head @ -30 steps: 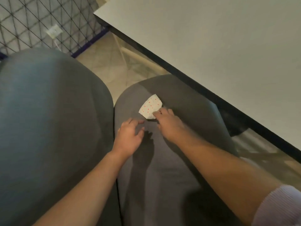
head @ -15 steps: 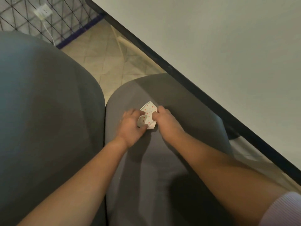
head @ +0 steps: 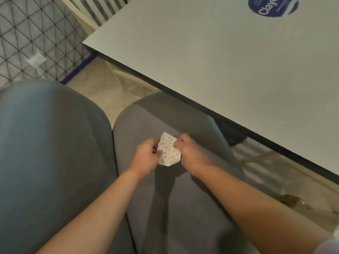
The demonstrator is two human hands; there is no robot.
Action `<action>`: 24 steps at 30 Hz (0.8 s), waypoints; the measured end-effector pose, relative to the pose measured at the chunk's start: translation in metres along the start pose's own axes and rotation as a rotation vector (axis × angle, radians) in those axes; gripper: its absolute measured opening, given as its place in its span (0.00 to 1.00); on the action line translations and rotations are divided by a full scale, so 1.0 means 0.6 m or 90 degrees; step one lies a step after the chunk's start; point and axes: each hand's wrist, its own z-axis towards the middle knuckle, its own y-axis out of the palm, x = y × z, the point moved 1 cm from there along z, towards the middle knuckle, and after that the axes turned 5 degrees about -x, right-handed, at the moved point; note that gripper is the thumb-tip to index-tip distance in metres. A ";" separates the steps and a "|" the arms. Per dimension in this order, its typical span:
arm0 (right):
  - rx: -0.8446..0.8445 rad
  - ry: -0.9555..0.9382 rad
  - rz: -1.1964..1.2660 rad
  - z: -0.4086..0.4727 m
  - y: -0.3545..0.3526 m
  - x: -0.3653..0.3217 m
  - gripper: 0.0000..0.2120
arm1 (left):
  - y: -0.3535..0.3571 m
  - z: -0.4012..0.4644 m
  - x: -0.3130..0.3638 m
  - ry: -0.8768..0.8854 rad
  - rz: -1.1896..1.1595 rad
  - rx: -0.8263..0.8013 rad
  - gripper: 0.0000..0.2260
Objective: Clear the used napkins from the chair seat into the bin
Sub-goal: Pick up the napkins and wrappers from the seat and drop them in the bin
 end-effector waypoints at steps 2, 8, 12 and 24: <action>0.020 0.048 -0.009 -0.046 -0.004 0.012 0.18 | 0.018 -0.029 0.020 0.034 0.008 -0.026 0.12; 0.117 0.154 -0.013 -0.200 -0.027 0.077 0.20 | 0.075 -0.090 0.101 0.129 0.072 -0.118 0.10; 0.149 0.246 0.012 -0.306 -0.027 0.143 0.24 | 0.135 -0.123 0.166 0.169 0.106 -0.172 0.10; 0.262 0.336 0.193 -0.582 -0.007 0.319 0.21 | 0.384 -0.264 0.352 0.368 0.164 -0.363 0.05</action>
